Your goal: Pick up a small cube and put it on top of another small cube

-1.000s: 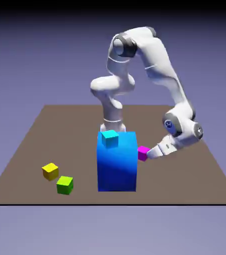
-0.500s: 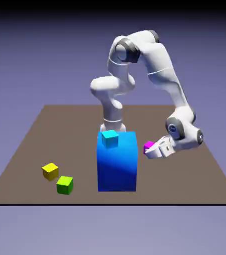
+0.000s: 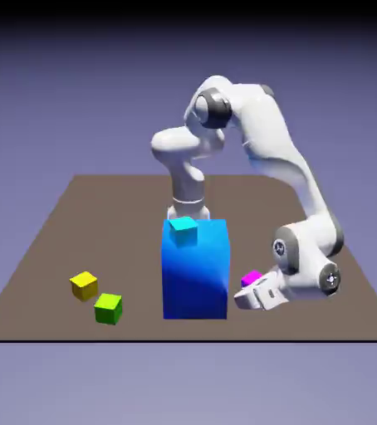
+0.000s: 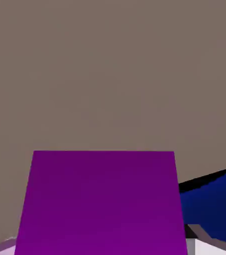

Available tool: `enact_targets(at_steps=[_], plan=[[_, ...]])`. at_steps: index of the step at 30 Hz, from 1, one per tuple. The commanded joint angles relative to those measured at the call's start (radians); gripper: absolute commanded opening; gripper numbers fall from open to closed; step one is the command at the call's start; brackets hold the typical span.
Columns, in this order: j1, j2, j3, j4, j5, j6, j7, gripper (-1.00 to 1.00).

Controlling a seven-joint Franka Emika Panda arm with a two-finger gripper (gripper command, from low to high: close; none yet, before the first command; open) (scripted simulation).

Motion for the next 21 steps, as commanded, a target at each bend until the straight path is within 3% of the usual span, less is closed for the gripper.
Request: enact_targets(at_steps=[1, 6, 14, 21], plan=[[0.004, 0.018, -0.028, 0.036, 0.011, -0.011, -0.018, -1.00], [0.003, 0.099, -0.174, 0.196, 0.064, -0.062, -0.111, -1.00], [-0.231, 0.143, -0.464, 0.226, -0.003, -0.111, -0.318, -1.00], [-0.260, 0.123, -0.489, 0.025, -0.022, 0.053, -0.318, -1.00]])
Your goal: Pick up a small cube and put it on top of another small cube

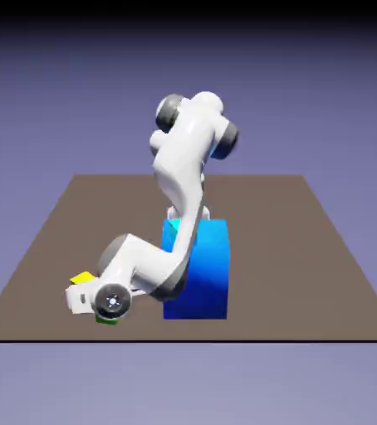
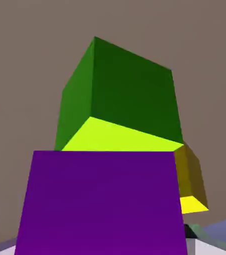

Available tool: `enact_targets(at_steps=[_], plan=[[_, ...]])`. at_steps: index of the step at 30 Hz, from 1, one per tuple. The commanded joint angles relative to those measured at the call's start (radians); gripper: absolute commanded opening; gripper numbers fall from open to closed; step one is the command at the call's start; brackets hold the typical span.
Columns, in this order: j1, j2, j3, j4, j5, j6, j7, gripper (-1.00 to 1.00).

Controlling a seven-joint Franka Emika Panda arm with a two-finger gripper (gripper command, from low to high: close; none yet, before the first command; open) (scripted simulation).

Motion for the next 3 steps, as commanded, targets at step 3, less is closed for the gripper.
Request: enact_targets(at_steps=[3], plan=[[-0.002, 0.003, 0.000, 0.036, -0.002, -0.032, -0.004, 1.00]])
